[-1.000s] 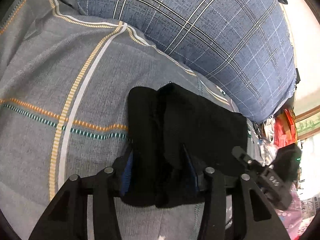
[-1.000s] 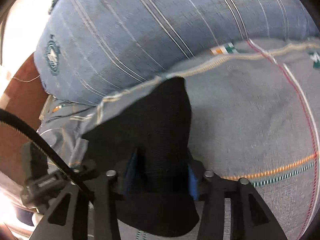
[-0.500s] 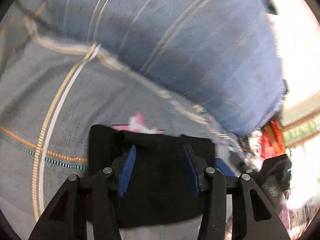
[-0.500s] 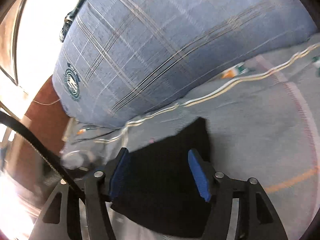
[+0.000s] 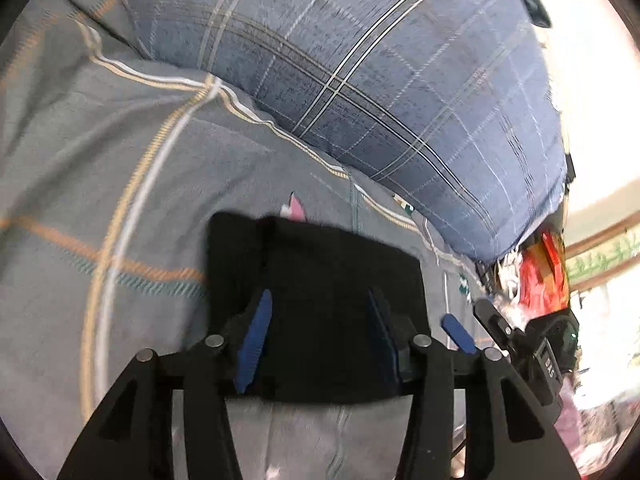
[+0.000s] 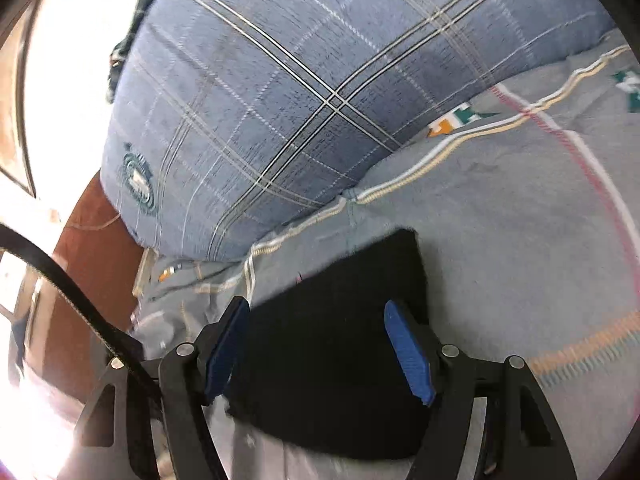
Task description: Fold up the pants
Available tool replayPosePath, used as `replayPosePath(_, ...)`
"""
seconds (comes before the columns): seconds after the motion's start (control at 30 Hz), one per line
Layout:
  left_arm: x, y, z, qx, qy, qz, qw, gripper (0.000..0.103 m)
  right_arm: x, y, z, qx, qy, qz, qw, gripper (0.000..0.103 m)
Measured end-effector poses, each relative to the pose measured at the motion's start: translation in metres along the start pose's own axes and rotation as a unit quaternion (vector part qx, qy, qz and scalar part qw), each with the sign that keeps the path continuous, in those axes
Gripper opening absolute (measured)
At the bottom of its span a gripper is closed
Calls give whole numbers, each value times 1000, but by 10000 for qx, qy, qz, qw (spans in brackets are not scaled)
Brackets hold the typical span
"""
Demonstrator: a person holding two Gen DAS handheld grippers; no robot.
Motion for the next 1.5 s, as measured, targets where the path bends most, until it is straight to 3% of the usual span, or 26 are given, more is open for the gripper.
replayPosePath(0.2, -43, -8, 63, 490, 301, -506, 9971, 53, -56, -7, 70, -475, 337, 291, 9979, 76)
replayPosePath(0.37, -65, -16, 103, 702, 537, -971, 9914, 53, -77, -12, 125, -631, 382, 461, 9962, 76)
replayPosePath(0.5, -87, -13, 130, 1035, 905, -1439, 9800, 55, -88, -19, 160, -796, 435, 709, 9933, 77)
replayPosePath(0.63, -100, -6, 146, 1258, 1121, -1758, 9699, 67, -91, -23, 185, -1023, 442, 1053, 9882, 78)
replayPosePath(0.93, -116, 20, 168, 1841, 1719, -2310, 9398, 77, -91, -32, 211, -1380, 356, 1230, 9821, 78)
replayPosePath(1.03, -115, 21, 171, 1900, 1734, -2361, 9370, 79, -92, -33, 214, -1523, 409, 1406, 9774, 78)
replayPosePath(1.3, -104, 9, 173, 1762, 1465, -2353, 9445, 79, -87, -23, 216, -1477, 292, 1606, 9755, 79)
replayPosePath(1.5, -100, 10, 176, 1804, 1388, -2333, 9454, 79, -79, -26, 221, -1555, 169, 1644, 9739, 79)
Point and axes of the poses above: each gripper's, at about its wrist camera, not at the fingertips, and x roughly the way its jaws point, y to its right, z to its underside, the point moved 7 cm from there along x, roughly the way its jaws point, and after that the axes turned 1 degree about -x, right-handed, at the moved point
